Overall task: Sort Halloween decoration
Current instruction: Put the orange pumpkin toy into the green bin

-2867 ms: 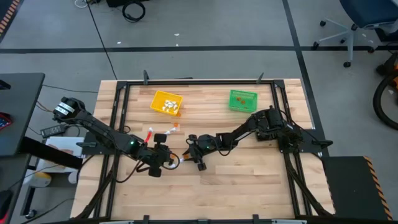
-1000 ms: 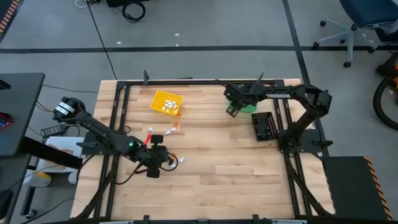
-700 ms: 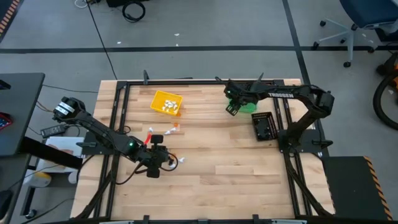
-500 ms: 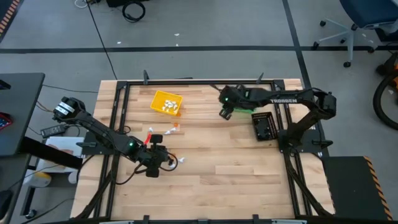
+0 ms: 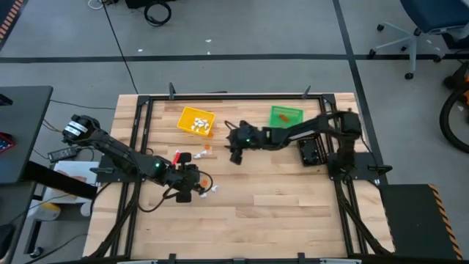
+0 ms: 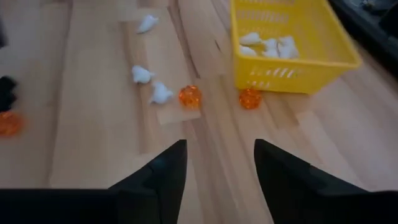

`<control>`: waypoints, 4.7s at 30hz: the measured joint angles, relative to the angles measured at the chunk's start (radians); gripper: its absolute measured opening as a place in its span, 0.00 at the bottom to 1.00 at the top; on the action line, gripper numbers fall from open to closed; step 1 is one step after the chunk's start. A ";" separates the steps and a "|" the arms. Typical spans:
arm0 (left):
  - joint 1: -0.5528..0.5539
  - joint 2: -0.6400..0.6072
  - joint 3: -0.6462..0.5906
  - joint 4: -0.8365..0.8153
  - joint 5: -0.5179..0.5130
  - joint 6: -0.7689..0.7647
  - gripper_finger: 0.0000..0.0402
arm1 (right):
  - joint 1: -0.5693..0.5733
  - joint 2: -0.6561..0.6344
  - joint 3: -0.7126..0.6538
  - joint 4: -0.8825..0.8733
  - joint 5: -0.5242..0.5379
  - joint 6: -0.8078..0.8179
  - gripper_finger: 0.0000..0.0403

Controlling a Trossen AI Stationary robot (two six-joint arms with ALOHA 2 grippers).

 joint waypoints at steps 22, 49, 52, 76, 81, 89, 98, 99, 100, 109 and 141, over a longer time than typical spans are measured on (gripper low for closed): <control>-0.044 -0.001 -0.167 0.253 -0.060 0.139 0.32 | -0.044 0.410 0.476 -0.171 0.121 0.144 0.59; -0.043 -0.005 -0.214 0.303 -0.105 0.165 0.32 | -0.079 0.479 0.483 -0.018 0.003 0.043 0.58; -0.040 -0.004 -0.214 0.299 -0.105 0.162 0.32 | -0.068 0.478 0.484 -0.035 0.032 0.013 0.56; -0.035 -0.004 -0.214 0.282 -0.127 0.156 0.32 | -0.041 0.329 0.473 -0.429 0.008 -0.097 0.26; -0.035 -0.004 -0.214 0.284 -0.127 0.156 0.32 | -0.041 0.252 0.473 -0.628 0.008 -0.066 0.24; -0.035 -0.004 -0.214 0.288 -0.126 0.156 0.32 | -0.042 0.197 0.475 -0.781 0.012 -0.047 0.22; -0.039 -0.004 -0.214 0.283 -0.122 0.125 0.32 | -0.052 0.206 0.354 -0.471 -0.033 -0.052 0.36; -0.039 -0.004 -0.214 0.283 -0.122 0.122 0.32 | -0.052 0.206 0.336 -0.432 -0.028 -0.050 0.38; -0.039 -0.004 -0.214 0.283 -0.122 0.121 0.32 | -0.053 0.206 0.312 -0.373 -0.028 -0.050 0.40; -0.039 -0.004 -0.214 0.284 -0.122 0.123 0.32 | -0.052 0.204 0.084 0.009 -0.027 0.003 0.50; -0.039 -0.004 -0.214 0.278 -0.123 0.133 0.32 | -0.035 0.104 -0.009 -0.018 -0.024 -0.047 0.21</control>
